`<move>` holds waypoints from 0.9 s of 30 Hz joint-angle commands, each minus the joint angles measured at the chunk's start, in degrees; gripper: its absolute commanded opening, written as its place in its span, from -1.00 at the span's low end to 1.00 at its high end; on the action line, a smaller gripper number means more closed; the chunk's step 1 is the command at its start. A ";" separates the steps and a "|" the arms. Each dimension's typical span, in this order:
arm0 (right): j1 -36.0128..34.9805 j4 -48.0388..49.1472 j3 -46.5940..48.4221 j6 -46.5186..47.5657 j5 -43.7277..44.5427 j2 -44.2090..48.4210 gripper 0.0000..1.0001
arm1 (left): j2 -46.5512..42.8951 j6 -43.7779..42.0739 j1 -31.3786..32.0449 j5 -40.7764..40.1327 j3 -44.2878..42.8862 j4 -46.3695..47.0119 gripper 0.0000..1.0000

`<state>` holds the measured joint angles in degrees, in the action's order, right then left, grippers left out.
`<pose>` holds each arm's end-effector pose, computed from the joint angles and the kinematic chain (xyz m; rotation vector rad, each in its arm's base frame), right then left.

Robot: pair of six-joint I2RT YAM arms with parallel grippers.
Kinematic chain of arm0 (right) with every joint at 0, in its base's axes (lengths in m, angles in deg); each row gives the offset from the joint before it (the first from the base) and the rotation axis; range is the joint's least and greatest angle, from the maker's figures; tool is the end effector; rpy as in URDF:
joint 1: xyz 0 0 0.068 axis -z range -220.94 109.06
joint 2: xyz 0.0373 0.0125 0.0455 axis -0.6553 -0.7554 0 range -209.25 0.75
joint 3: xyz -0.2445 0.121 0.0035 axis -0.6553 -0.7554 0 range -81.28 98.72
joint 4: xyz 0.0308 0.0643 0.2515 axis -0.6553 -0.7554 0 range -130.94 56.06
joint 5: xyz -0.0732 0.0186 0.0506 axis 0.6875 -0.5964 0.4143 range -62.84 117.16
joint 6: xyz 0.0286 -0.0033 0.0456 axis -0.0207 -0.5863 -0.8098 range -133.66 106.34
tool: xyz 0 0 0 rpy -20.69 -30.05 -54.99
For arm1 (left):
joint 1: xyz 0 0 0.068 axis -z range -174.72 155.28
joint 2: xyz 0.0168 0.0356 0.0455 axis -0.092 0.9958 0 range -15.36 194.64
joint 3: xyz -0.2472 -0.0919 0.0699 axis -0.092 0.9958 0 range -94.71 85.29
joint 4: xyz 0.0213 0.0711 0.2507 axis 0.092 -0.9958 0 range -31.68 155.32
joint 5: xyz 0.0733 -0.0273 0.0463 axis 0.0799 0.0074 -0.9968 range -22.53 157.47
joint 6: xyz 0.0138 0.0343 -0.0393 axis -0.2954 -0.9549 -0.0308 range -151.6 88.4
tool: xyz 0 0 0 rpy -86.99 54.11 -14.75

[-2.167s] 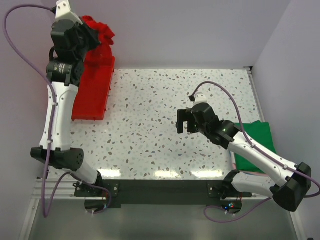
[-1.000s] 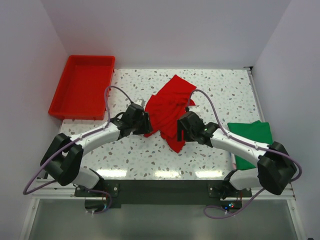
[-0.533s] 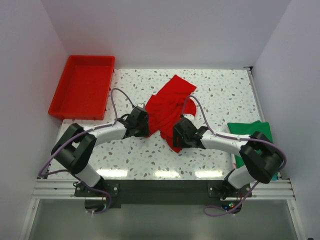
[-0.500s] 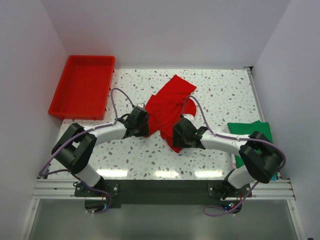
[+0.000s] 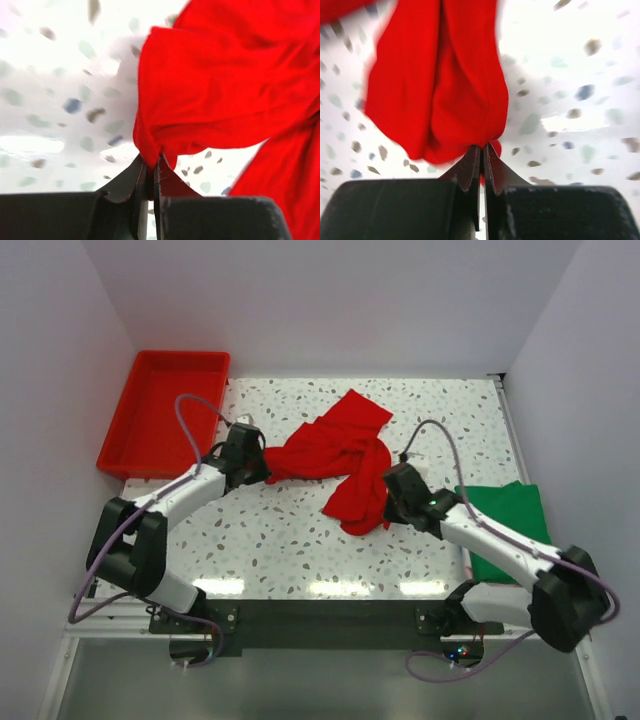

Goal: Fold and stack the t-shirts
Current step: Flatten the tshirt out

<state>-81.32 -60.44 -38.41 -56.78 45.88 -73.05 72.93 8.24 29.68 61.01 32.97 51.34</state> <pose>0.1943 0.1501 0.2018 0.1802 2.4974 0.1789 0.2894 -0.1269 0.1983 -0.3818 2.4392 -0.3603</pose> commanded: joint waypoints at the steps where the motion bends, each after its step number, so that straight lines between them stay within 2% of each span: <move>1: 6.53 -8.11 1.50 3.64 4.83 12.50 -1.00 | -6.19 -3.88 -4.53 -0.40 -4.10 -3.24 -0.96; 6: 12.86 -15.42 6.87 7.42 8.43 17.29 -1.00 | -8.66 -5.29 -11.03 1.45 -6.39 -5.35 -0.94; 9: 16.55 -15.95 9.24 9.53 9.05 16.41 -1.00 | -8.40 -5.38 -14.29 4.87 -7.97 -6.32 -0.97; 13: 24.02 -13.76 13.80 12.52 6.77 13.69 -1.00 | -9.89 -6.35 -14.82 4.27 -9.38 -7.82 -0.97; 20: 39.74 -10.67 26.81 13.50 -0.08 0.26 -1.00 | -12.17 -8.10 -19.48 5.40 -10.09 -10.37 -0.97; 24: 42.75 -10.24 36.29 12.70 -2.90 -7.22 -1.00 | -13.67 -8.98 -20.45 7.67 -8.51 -10.99 -0.97; 27: 42.93 -12.17 41.14 12.70 -3.60 -13.99 -1.00 | -14.64 -8.20 -20.45 10.93 -3.00 -9.05 -0.97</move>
<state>-38.55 -72.97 -2.68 -44.89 43.98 -83.85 60.71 1.57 9.53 68.15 26.37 40.92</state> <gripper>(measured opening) 0.015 0.093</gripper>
